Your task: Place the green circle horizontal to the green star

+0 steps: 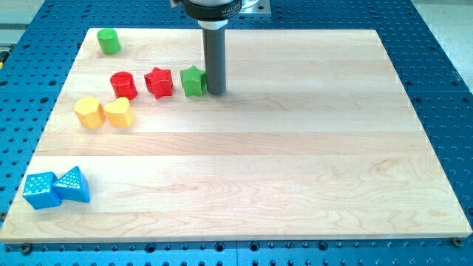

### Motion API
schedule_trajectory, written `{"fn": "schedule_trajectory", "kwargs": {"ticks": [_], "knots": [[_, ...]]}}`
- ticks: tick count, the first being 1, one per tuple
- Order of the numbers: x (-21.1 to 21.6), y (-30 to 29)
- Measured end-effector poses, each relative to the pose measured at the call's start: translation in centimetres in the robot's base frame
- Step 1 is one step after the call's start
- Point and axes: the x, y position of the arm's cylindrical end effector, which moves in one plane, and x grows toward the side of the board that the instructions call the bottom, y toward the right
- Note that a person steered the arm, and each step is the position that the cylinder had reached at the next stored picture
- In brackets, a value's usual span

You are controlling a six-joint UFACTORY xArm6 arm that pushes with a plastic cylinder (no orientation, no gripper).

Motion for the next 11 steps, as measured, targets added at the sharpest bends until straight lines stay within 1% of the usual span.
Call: {"fn": "schedule_trajectory", "kwargs": {"ticks": [1,2,3,4,5,6,7,8,9,10,11], "knots": [[-6.4,3.1],[-8.3,-7.3],[-3.4,-21.1],[-4.7,-27.6],[-10.1,-27.1],[-13.7,-25.2],[-8.8,-14.1],[-5.7,-1.1],[-8.1,-1.0],[-8.7,4.9],[-5.9,6.8]]}}
